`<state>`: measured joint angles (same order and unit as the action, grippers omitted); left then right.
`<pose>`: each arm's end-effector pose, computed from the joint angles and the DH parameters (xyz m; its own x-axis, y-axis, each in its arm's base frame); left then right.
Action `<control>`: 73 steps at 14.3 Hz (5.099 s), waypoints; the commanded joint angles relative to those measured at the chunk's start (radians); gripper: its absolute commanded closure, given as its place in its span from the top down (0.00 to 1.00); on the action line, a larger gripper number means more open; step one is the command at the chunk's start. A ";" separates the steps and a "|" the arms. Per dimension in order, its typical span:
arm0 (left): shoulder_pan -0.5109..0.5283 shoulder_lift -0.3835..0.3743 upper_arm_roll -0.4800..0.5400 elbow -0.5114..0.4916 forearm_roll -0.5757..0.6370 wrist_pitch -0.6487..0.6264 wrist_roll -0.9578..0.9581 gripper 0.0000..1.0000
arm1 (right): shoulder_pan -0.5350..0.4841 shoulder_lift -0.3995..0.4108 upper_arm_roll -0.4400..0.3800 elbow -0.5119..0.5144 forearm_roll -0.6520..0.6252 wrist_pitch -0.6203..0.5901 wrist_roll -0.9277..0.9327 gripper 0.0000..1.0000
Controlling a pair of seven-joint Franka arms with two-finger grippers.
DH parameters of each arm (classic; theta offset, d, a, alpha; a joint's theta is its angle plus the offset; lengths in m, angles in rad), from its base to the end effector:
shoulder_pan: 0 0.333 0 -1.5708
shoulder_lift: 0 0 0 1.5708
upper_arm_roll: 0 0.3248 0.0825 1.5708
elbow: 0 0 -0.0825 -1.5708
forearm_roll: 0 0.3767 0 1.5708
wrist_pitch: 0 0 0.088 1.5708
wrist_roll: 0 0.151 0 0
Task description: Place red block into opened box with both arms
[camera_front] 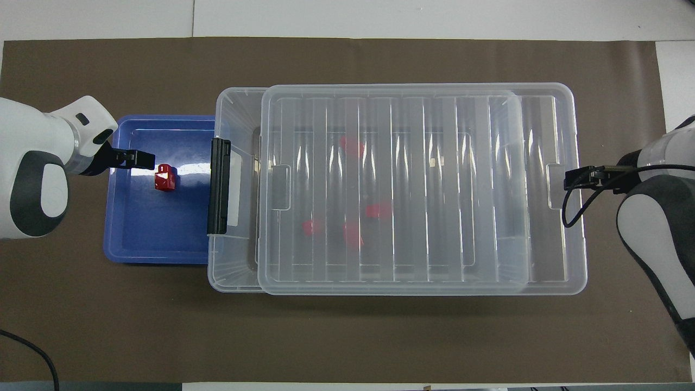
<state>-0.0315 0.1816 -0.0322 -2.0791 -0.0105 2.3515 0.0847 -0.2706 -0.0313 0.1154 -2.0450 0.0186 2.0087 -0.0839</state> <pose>0.5830 -0.0374 0.3191 0.9860 -0.1392 0.0915 -0.1404 -0.9901 0.0062 0.5292 -0.0806 0.4218 0.9969 -0.0792 -0.0041 -0.0792 -0.9968 -0.0136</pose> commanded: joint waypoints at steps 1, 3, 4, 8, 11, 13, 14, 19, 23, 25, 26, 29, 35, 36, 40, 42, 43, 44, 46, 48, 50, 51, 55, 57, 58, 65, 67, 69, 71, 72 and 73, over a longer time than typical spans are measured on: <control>-0.037 -0.011 0.009 -0.073 -0.009 0.087 -0.049 1.00 | -0.027 -0.012 0.007 -0.012 0.003 0.022 -0.046 1.00; -0.041 -0.013 0.009 -0.099 -0.009 0.111 -0.079 1.00 | -0.035 -0.010 0.004 -0.009 0.001 0.021 -0.069 1.00; -0.041 -0.014 0.009 -0.107 -0.009 0.111 -0.079 1.00 | -0.050 -0.010 0.004 -0.006 -0.009 0.022 -0.085 1.00; -0.039 0.010 0.009 -0.115 -0.009 0.170 -0.080 1.00 | -0.067 -0.009 0.004 0.000 -0.020 0.022 -0.119 1.00; -0.039 0.021 0.009 -0.115 -0.009 0.180 -0.077 1.00 | -0.082 -0.009 0.004 0.002 -0.028 0.022 -0.128 1.00; -0.038 0.021 0.011 -0.115 -0.009 0.180 -0.079 0.83 | -0.091 -0.007 0.004 0.005 -0.032 0.022 -0.155 1.00; -0.028 0.019 0.011 -0.115 -0.009 0.180 -0.082 0.67 | -0.104 -0.002 0.004 0.006 -0.032 0.033 -0.166 1.00; -0.022 0.015 0.012 -0.107 -0.009 0.166 -0.079 0.00 | -0.134 -0.001 0.004 0.012 -0.034 0.041 -0.215 1.00; -0.025 -0.042 0.014 -0.050 -0.009 0.038 -0.086 0.00 | -0.139 -0.001 0.004 0.016 -0.034 0.039 -0.223 1.00; -0.028 -0.085 0.014 0.038 -0.009 -0.111 -0.086 0.00 | -0.134 -0.001 0.004 0.017 -0.034 0.038 -0.218 1.00; -0.034 -0.096 0.014 0.107 -0.009 -0.212 -0.086 0.00 | -0.130 -0.001 0.006 0.025 -0.034 0.032 -0.215 1.00; -0.063 -0.122 -0.009 0.244 -0.005 -0.401 -0.098 0.00 | -0.096 0.007 0.009 0.141 -0.032 -0.088 -0.206 1.00; -0.278 -0.140 -0.017 0.267 0.001 -0.390 -0.350 0.00 | -0.062 0.004 0.012 0.438 -0.017 -0.450 -0.169 1.00; -0.318 -0.133 -0.018 0.264 0.001 -0.374 -0.393 0.00 | -0.062 0.005 0.013 0.481 -0.017 -0.496 -0.169 1.00; -0.421 -0.119 -0.018 0.226 0.001 -0.354 -0.474 0.00 | -0.033 -0.004 0.013 0.476 -0.016 -0.539 -0.157 1.00; -0.439 -0.114 -0.018 0.189 0.003 -0.289 -0.505 0.00 | -0.003 -0.007 0.013 0.462 -0.017 -0.516 -0.122 1.00; -0.441 -0.090 -0.018 0.186 0.003 -0.261 -0.511 0.00 | 0.008 -0.007 0.013 0.462 -0.019 -0.516 -0.117 1.00; -0.442 -0.061 -0.018 0.186 0.003 -0.239 -0.526 0.00 | 0.010 -0.009 0.013 0.460 -0.019 -0.516 -0.114 1.00; -0.443 -0.030 -0.018 0.160 0.003 -0.178 -0.531 0.00 | 0.016 -0.009 0.013 0.460 -0.019 -0.518 -0.112 1.00; -0.443 -0.022 -0.018 0.108 0.003 -0.105 -0.531 0.00 | 0.019 -0.009 0.013 0.460 -0.019 -0.521 -0.114 1.00; -0.444 0.007 -0.018 0.103 0.003 -0.066 -0.533 0.00 | 0.019 -0.010 0.013 0.459 -0.019 -0.522 -0.114 1.00; -0.444 0.021 -0.018 0.103 0.003 -0.051 -0.536 0.00 | 0.019 -0.010 0.013 0.459 -0.019 -0.522 -0.114 1.00; -0.469 0.082 -0.018 0.105 0.003 0.015 -0.563 0.00 | 0.019 -0.010 0.013 0.457 -0.019 -0.524 -0.114 1.00; -0.478 0.114 -0.018 0.106 0.006 0.037 -0.568 0.00 | 0.019 -0.012 0.013 0.456 -0.019 -0.522 -0.112 1.00; -0.478 0.133 -0.018 0.108 0.024 0.049 -0.569 0.00 | 0.019 -0.012 0.013 0.456 -0.019 -0.522 -0.112 1.00; -0.476 0.160 -0.018 0.116 0.050 0.065 -0.571 0.83 | 0.019 -0.015 0.013 0.450 -0.019 -0.521 -0.111 1.00; -0.475 0.144 -0.018 0.119 0.050 0.054 -0.569 1.00 | 0.019 -0.015 0.013 0.450 -0.019 -0.521 -0.111 1.00; -0.470 0.083 -0.018 0.119 0.050 0.005 -0.568 1.00 | 0.019 -0.013 0.013 0.450 -0.019 -0.521 -0.112 1.00; -0.470 0.029 -0.018 0.132 0.050 -0.088 -0.568 1.00 | 0.019 -0.015 0.013 0.450 -0.019 -0.521 -0.112 1.00; -0.469 0.004 -0.018 0.139 0.050 -0.130 -0.566 1.00 | 0.019 -0.015 0.013 0.450 -0.019 -0.521 -0.112 1.00; -0.467 -0.022 -0.018 0.139 0.050 -0.159 -0.565 1.00 | 0.019 -0.015 0.013 0.450 -0.020 -0.521 -0.112 1.00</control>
<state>-0.4944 0.2283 -0.0593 -1.9288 0.0165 2.2644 -0.4639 -0.2505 -0.0360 0.1249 -1.5802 0.0025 1.4828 -0.2067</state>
